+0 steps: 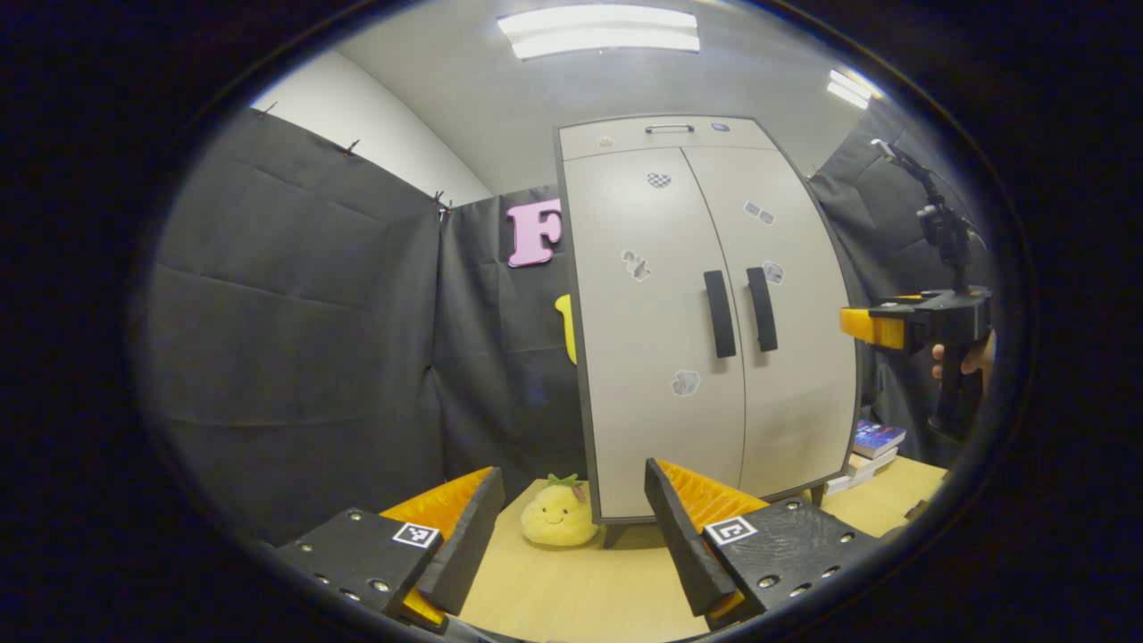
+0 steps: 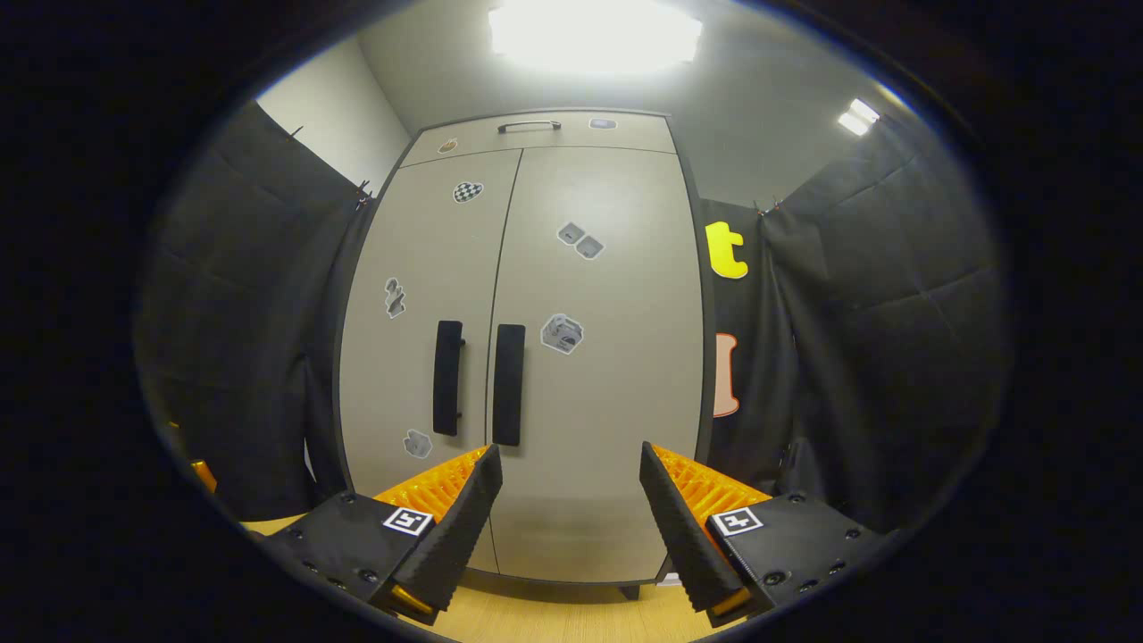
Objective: Open the right door of the double-door shoe cabinet with the right hand, and open the left door with the left hand.
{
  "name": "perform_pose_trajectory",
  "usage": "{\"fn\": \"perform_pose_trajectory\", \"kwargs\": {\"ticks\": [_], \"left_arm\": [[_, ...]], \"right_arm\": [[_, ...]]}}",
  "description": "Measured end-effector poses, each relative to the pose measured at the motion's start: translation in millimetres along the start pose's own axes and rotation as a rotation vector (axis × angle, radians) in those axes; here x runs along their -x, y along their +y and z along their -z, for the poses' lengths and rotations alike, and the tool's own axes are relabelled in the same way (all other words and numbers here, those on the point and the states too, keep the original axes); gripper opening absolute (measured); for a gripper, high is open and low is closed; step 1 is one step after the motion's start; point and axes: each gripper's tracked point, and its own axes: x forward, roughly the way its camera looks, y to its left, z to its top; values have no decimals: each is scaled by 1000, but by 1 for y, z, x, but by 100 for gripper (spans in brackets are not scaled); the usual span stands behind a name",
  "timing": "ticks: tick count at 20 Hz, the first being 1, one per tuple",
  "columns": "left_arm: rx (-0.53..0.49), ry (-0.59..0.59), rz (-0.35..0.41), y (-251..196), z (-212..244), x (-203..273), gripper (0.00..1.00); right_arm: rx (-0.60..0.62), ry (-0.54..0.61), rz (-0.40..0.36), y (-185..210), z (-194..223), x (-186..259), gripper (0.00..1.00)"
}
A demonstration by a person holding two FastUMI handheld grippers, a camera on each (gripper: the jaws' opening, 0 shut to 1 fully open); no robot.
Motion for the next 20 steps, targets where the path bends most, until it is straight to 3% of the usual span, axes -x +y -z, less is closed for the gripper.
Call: {"fn": "perform_pose_trajectory", "kwargs": {"ticks": [9,13,17,20], "left_arm": [[-13,-5,-51,20,1,7,92],[-8,-1,-64,26,3,7,92],[-6,7,-86,33,7,7,92],[1,24,-99,39,13,7,92]], "right_arm": [[-6,9,-24,31,-20,-66,97],[-44,54,-44,43,-16,-98,97],[-76,109,-17,46,-10,-124,97],[-81,146,-17,51,-4,-142,93]]}}
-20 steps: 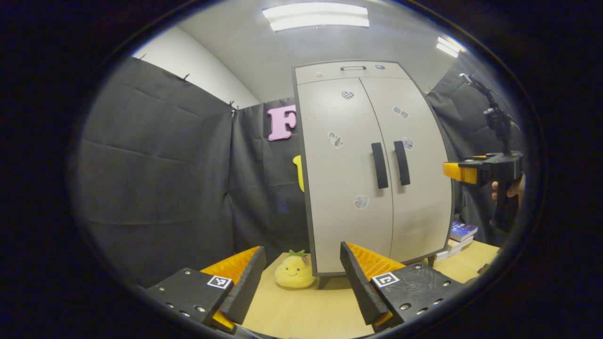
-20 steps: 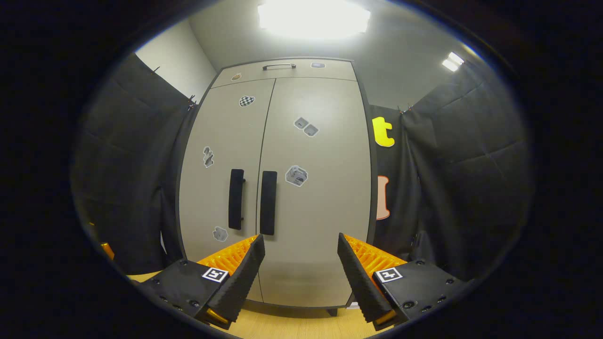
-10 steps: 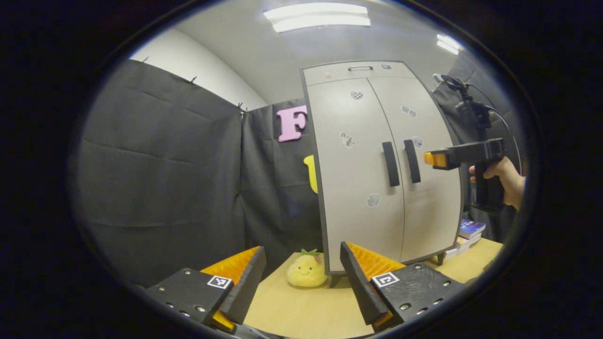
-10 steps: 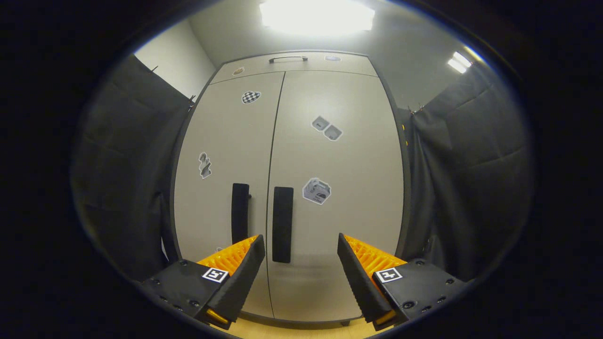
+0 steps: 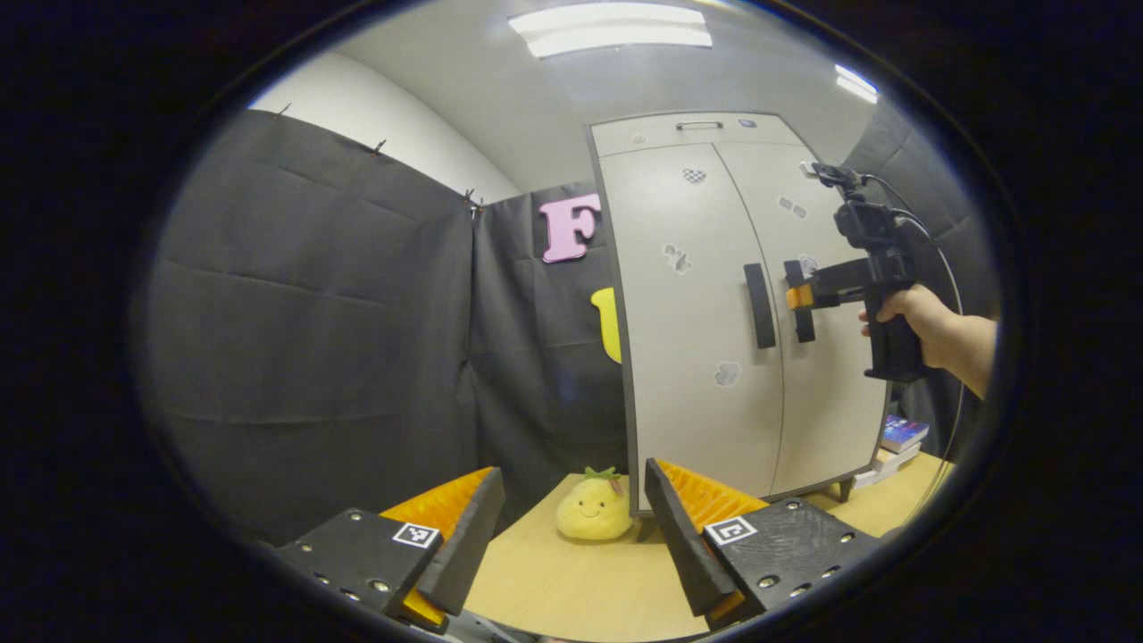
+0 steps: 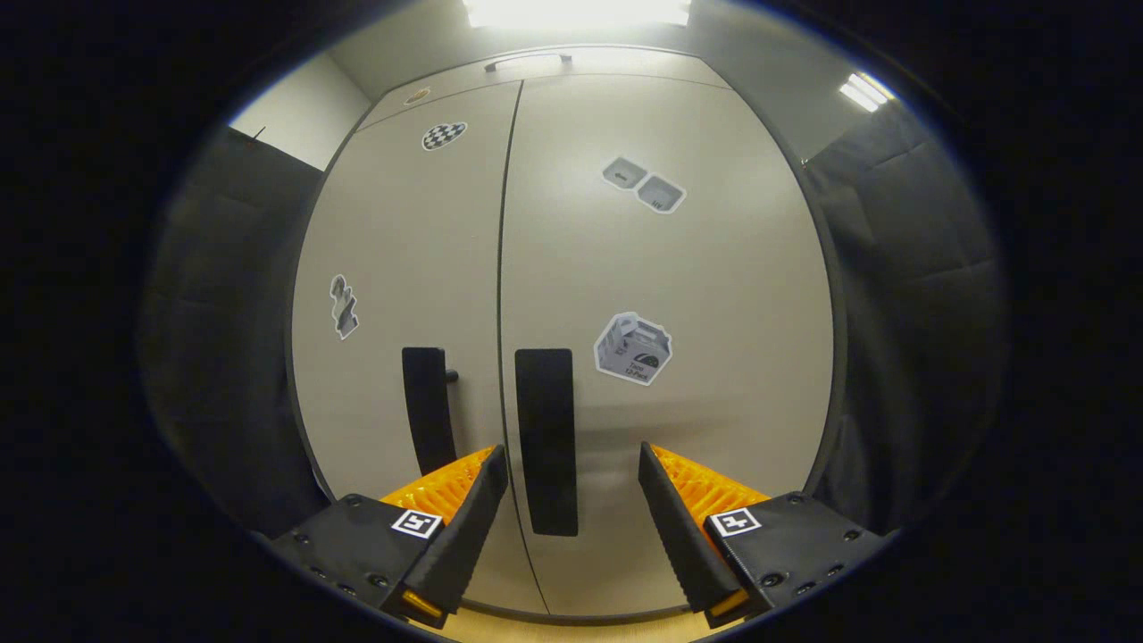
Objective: Open the right door of the double-door shoe cabinet with the right hand, and open the left door with the left hand.
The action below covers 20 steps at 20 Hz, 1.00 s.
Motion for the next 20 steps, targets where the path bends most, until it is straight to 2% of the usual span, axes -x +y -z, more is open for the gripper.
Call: {"fn": "perform_pose_trajectory", "kwargs": {"ticks": [1,3,4,5,6,7,8,11,13,14,16,19,20], "left_arm": [[1,2,-5,2,1,0,92],[2,3,-12,6,0,0,92],[1,4,-15,8,-1,0,92],[0,4,-18,9,0,0,92],[0,2,-19,10,-1,0,92],[-1,0,-20,11,-1,-1,92],[-1,-3,-20,12,-3,-1,92],[0,0,-20,13,-3,-3,92],[1,-1,-18,14,-3,-2,92],[3,-1,-14,14,-3,-1,92],[6,1,-7,16,-4,1,93],[8,-2,11,14,-5,5,92],[8,-5,18,14,-6,5,92]], "right_arm": [[-2,11,-3,1,1,-5,93],[-13,35,-23,7,2,-12,84],[-21,40,-28,9,4,-15,74],[-26,44,-26,10,4,-17,68],[-26,51,-22,11,6,-18,50],[-25,59,-16,11,7,-20,47],[-25,69,-16,13,9,-19,39],[9,81,23,13,7,-21,35],[6,87,9,13,9,-21,32],[5,94,0,12,15,-21,22],[21,115,1,13,12,-18,11],[-3,116,-8,12,11,-15,11],[-5,114,-15,12,11,-12,7]]}}
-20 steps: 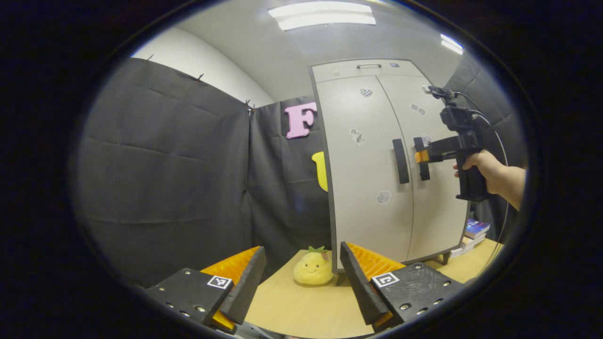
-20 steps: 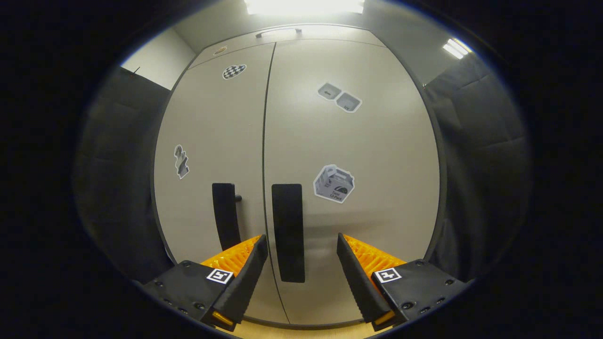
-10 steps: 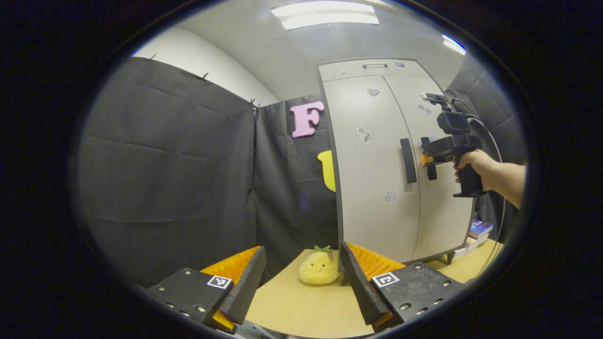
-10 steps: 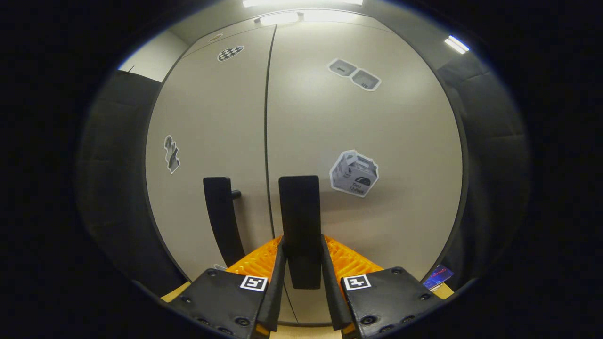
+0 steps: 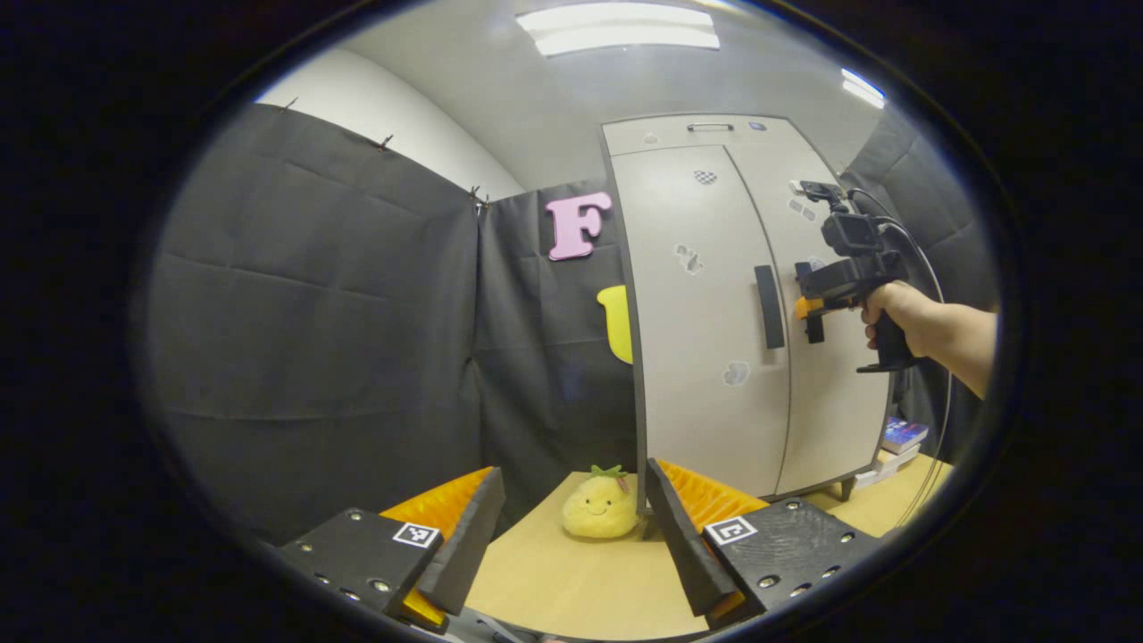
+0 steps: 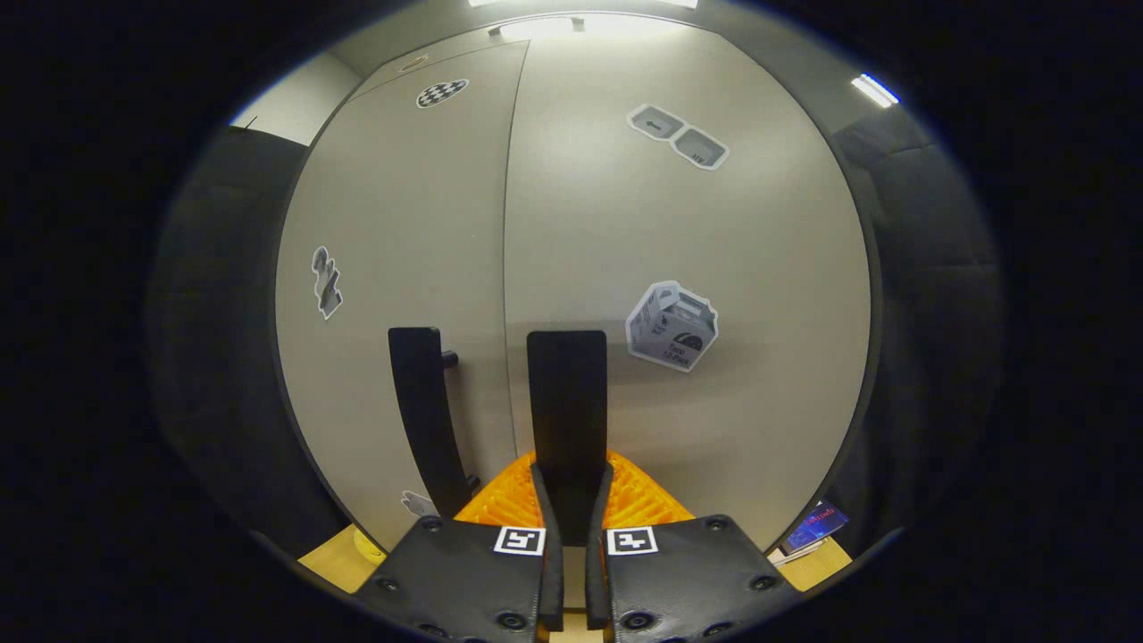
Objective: Open the right door of the double-door shoe cabinet with the right hand, and open the left door with the left hand.
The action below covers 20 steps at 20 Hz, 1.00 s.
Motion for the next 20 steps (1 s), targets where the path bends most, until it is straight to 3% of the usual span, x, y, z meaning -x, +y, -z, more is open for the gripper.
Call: {"fn": "perform_pose_trajectory", "kwargs": {"ticks": [1,20], "left_arm": [[1,-3,7,0,0,0,92],[12,-49,215,-68,-22,7,92]], "right_arm": [[0,1,-8,0,0,2,11],[-47,36,-128,-20,-3,13,11]]}}
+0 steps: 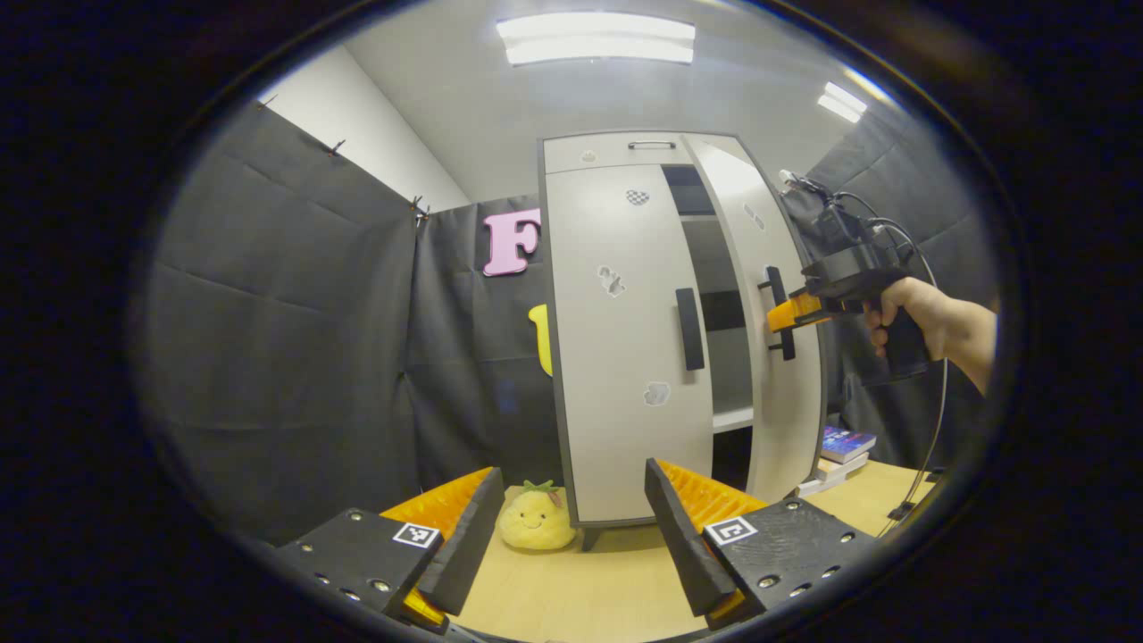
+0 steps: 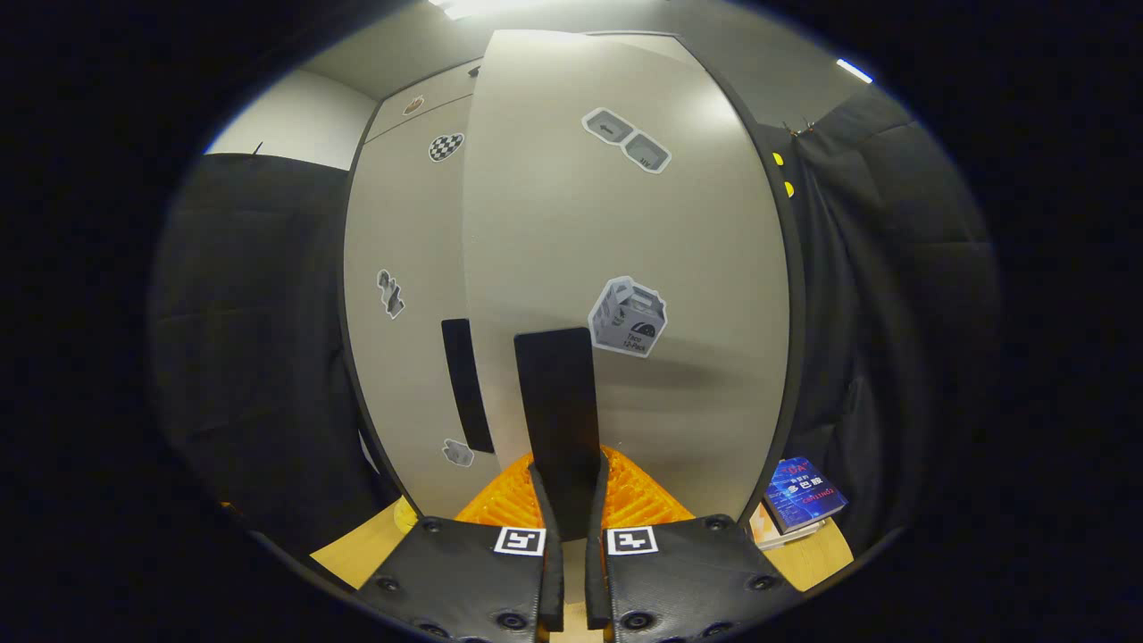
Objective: Open the right door of the double-door shoe cabinet with the right hand, and open the left door with the left hand.
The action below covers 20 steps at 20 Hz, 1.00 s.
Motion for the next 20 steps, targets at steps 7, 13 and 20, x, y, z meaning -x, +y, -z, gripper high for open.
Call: {"fn": "perform_pose_trajectory", "kwargs": {"ticks": [7,13,20], "left_arm": [[4,-5,61,-29,0,-4,92],[13,-1,124,-61,1,-11,92],[13,-5,183,-95,0,-16,92]], "right_arm": [[-16,5,-10,-10,-2,6,14],[-16,13,-9,-18,-5,12,7],[-19,7,8,-30,-4,22,11]]}}
